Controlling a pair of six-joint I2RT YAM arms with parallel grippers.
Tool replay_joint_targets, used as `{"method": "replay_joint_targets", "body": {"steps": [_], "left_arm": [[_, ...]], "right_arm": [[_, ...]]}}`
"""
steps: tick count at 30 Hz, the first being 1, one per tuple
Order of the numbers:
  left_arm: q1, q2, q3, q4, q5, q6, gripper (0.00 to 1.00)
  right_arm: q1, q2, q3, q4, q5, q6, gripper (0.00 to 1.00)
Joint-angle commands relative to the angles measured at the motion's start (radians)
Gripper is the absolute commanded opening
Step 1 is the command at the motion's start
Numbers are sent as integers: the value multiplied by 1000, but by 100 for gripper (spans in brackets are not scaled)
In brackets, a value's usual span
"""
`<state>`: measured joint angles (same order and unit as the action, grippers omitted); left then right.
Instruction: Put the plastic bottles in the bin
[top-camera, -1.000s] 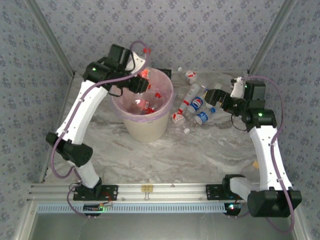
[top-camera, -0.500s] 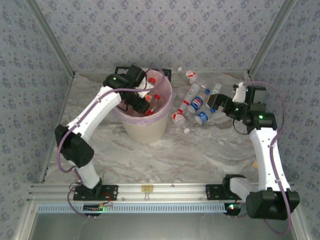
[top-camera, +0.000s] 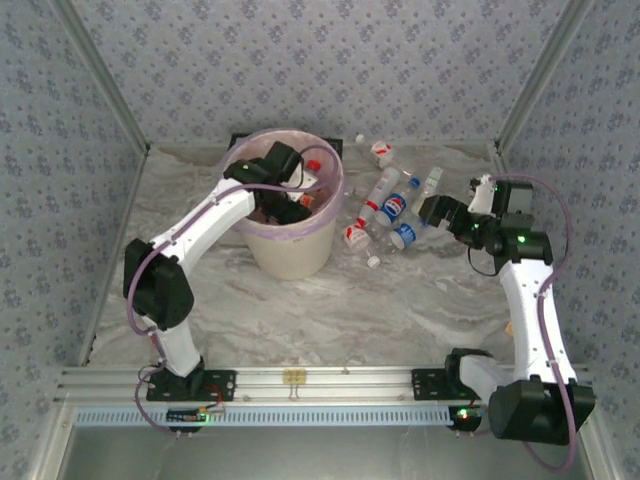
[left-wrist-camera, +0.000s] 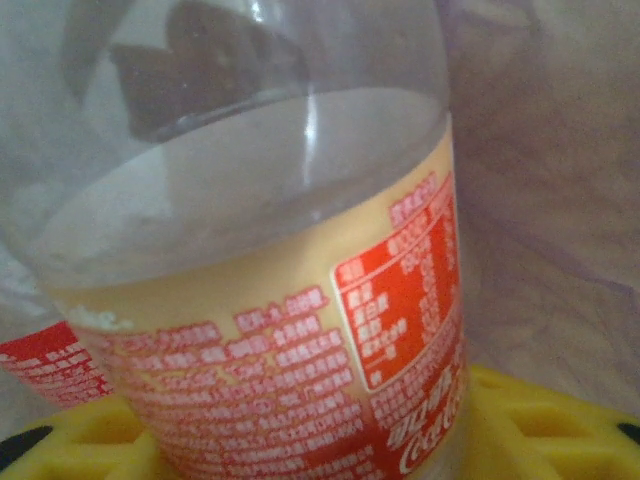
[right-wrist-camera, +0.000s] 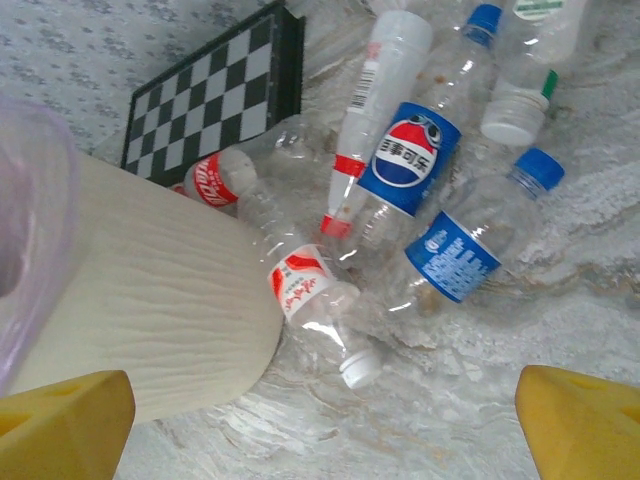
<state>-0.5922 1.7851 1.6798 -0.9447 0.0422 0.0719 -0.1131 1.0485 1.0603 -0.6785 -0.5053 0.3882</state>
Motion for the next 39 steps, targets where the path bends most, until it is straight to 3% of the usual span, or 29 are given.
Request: {"method": "replay_joint_targets", "body": {"steps": [1,5,11,16,22,27,30,34,39], "left_arm": [[-8,6,-14,9,-8,-11,68],[-8,-21,-2,1,-19,-12,81],[-15,-64,69,-57,-74,0,100],[-28,-103,137,-88,-133,8,100],[-38,-147,200,-128,-192,17,100],[-39,-203,207,-148,-243,-10,100],[-40,-251,207,-151,-248,-59,100],[-45,-339,166,-98,-197,-107,100],[-49,-460,52,32,-39,-171,100]], "right_arm": [[-34,18,-26,-29,21,31,100],[-73,49,-47,-28,14,50,100],[-82,74,-100,9,120,156,100],[-41,118,-189,131,109,286,100],[77,173,-190,182,185,354,92],[220,220,-78,83,349,141,91],[203,250,-37,-33,422,115,88],[85,293,-65,88,285,165,82],[84,441,-27,200,225,231,81]]}}
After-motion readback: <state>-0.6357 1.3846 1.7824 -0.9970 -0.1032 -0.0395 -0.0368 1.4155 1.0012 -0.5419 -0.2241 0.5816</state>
